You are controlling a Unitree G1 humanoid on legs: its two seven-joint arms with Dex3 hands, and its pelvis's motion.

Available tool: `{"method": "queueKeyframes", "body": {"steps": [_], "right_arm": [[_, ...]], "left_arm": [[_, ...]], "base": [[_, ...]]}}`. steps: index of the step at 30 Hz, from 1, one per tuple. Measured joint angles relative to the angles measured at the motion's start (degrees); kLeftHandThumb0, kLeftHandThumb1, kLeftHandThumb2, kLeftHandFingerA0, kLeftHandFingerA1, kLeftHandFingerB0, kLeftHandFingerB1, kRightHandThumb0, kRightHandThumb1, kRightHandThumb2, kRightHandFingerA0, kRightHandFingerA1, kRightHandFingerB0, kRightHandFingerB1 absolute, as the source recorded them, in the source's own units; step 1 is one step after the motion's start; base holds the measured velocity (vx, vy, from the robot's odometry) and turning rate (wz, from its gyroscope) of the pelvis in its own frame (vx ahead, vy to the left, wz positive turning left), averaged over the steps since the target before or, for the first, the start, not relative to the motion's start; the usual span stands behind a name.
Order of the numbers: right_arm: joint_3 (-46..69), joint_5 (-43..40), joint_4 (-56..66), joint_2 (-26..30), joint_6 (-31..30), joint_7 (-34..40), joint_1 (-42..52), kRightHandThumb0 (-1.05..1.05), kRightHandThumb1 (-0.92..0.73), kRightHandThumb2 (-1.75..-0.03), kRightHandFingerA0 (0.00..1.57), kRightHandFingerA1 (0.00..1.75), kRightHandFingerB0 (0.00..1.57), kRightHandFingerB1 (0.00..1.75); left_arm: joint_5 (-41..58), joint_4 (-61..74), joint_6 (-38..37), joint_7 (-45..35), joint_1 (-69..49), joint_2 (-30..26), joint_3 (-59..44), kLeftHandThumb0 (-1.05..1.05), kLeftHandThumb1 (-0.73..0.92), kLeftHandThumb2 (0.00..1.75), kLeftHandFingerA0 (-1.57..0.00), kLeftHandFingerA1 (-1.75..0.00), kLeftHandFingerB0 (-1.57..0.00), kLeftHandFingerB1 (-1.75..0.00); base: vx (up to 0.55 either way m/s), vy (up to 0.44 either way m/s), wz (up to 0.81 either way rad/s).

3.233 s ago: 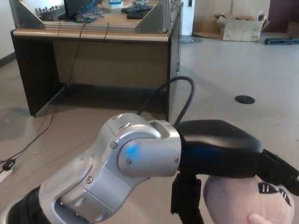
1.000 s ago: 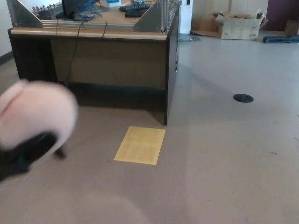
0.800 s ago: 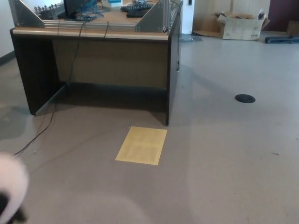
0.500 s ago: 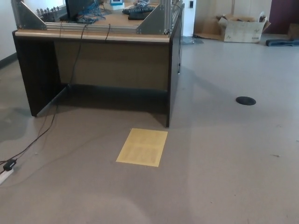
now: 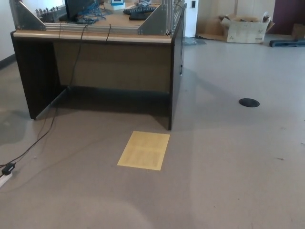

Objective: The robot extends its left hand to pick up an emotional support dumpling from the palm of a person and brings its hand down by its side. Then it extends its arm again to hand the dumpling back to the person.

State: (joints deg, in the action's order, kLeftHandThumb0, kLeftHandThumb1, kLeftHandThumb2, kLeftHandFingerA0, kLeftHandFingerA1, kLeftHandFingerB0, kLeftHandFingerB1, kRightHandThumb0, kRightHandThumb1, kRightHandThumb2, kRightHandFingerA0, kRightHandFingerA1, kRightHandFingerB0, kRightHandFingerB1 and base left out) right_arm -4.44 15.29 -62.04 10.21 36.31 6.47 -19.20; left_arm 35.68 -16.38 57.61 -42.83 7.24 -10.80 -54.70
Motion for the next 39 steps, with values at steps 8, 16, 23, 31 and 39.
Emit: {"method": "queueKeyframes", "body": {"steps": [8,16,23,31,39], "right_arm": [[0.0,0.0,-0.3,0.0,0.2,0.1,-0.3,-0.56,-0.55,-0.89,0.7,0.68,0.41,0.51],[-0.6,0.2,-0.9,-0.2,0.2,0.3,-1.5,-0.54,-0.55,-0.89,0.7,0.69,0.41,0.51],[-1.4,0.4,-1.5,-1.0,0.2,0.4,-2.1,-0.54,-0.55,-0.89,0.7,0.69,0.41,0.51],[-1.7,0.5,-2.0,-1.4,0.2,1.1,-2.6,-0.54,-0.55,-0.89,0.7,0.68,0.41,0.51],[-1.5,0.4,-2.0,-2.1,0.2,1.3,-3.1,-0.56,-0.56,-0.9,0.7,0.67,0.41,0.51]], "left_arm": [[2.9,-3.0,-0.4,2.8,1.2,-2.3,-0.3,-0.28,0.74,0.63,-0.88,-1.21,-0.76,-0.74],[6.8,0.4,-2.1,4.6,9.2,-10.1,-1.0,-0.24,0.79,0.65,-0.77,-1.3,-0.72,-0.72],[7.8,8.4,-4.9,5.7,20.8,-20.6,6.4,-0.2,0.7,0.62,-0.82,-1.3,-0.83,-0.59],[6.1,13.0,-6.9,5.9,36.6,-28.2,23.5,-0.19,0.66,0.59,-0.88,-0.98,-0.88,-0.58],[2.7,13.2,-7.8,3.7,54.3,-25.9,42.3,-0.11,0.63,0.58,-1.07,-0.93,-0.89,-0.62]], "base": [[0.0,0.0,0.0],[0.0,0.0,0.0],[0.0,0.0,0.0],[0.0,0.0,0.0],[0.0,0.0,0.0]]}}
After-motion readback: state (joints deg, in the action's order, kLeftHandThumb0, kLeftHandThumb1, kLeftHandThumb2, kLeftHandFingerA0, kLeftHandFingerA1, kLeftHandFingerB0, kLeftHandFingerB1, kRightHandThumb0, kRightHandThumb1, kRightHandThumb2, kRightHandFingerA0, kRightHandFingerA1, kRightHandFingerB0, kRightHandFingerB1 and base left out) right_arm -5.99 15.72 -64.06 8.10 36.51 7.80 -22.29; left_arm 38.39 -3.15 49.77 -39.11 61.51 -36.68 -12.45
